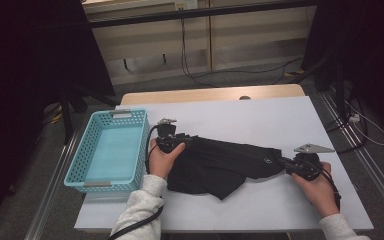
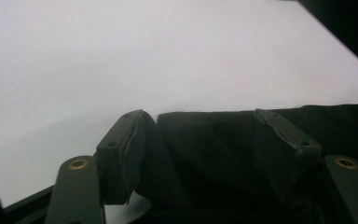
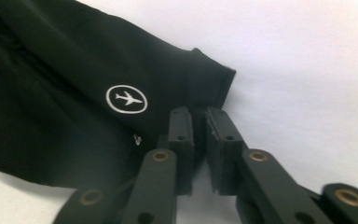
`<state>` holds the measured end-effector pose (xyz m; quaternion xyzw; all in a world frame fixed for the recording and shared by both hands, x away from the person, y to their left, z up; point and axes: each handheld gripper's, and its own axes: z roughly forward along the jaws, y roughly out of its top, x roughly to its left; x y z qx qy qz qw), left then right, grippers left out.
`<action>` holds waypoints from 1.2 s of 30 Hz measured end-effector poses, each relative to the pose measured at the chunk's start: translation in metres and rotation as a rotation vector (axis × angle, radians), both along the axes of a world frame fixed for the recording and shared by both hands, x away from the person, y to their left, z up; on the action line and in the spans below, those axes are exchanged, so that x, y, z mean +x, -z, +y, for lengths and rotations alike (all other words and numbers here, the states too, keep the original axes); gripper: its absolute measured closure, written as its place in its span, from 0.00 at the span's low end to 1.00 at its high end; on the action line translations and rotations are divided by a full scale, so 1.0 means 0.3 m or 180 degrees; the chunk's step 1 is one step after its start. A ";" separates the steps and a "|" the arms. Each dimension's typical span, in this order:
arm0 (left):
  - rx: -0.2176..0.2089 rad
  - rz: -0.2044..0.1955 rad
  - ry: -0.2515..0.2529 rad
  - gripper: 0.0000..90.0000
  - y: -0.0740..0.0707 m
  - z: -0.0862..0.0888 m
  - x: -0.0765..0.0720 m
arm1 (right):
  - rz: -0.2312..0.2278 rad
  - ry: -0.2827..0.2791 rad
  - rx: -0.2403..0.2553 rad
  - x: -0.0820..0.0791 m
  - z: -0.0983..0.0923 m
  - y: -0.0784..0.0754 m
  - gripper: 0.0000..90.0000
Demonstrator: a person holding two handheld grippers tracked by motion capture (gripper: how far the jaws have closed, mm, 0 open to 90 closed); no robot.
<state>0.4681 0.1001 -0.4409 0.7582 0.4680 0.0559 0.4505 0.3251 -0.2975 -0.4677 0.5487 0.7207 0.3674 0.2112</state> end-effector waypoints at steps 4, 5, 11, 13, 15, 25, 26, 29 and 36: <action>0.0052 0.0146 0.0023 0.49 0.031 -0.013 0.015 | -0.0017 -0.0027 -0.0012 -0.004 -0.001 0.001 0.93; 0.0074 0.0187 0.0038 0.56 0.035 -0.016 0.014 | -0.0015 -0.0024 -0.0003 -0.005 -0.001 0.001 0.93; 0.0170 0.0472 0.0123 0.89 0.036 -0.028 -0.006 | -0.0033 -0.0032 -0.0021 -0.005 -0.001 0.000 0.93; 0.0172 0.0523 0.0129 0.91 0.036 -0.022 -0.016 | -0.0048 -0.0038 -0.0045 -0.003 -0.001 -0.001 0.94; 0.0178 0.0562 0.0123 0.92 0.031 -0.013 -0.028 | -0.0066 -0.0019 -0.0058 0.000 -0.001 -0.003 0.94; 0.0281 0.0509 -0.0015 0.84 0.011 0.039 -0.078 | -0.0112 -0.0034 -0.0159 0.041 0.039 -0.002 0.94; 0.0263 0.0511 -0.0016 0.80 0.012 0.045 -0.075 | -0.0108 -0.0034 -0.0174 0.042 0.041 -0.001 0.94; 0.0252 0.0470 -0.0044 0.72 0.018 0.054 -0.067 | -0.0098 -0.0028 -0.0146 0.045 0.038 -0.001 0.94; 0.0245 0.0271 -0.0114 0.53 -0.004 0.059 -0.055 | -0.0097 -0.0019 -0.0186 0.047 0.040 0.000 0.94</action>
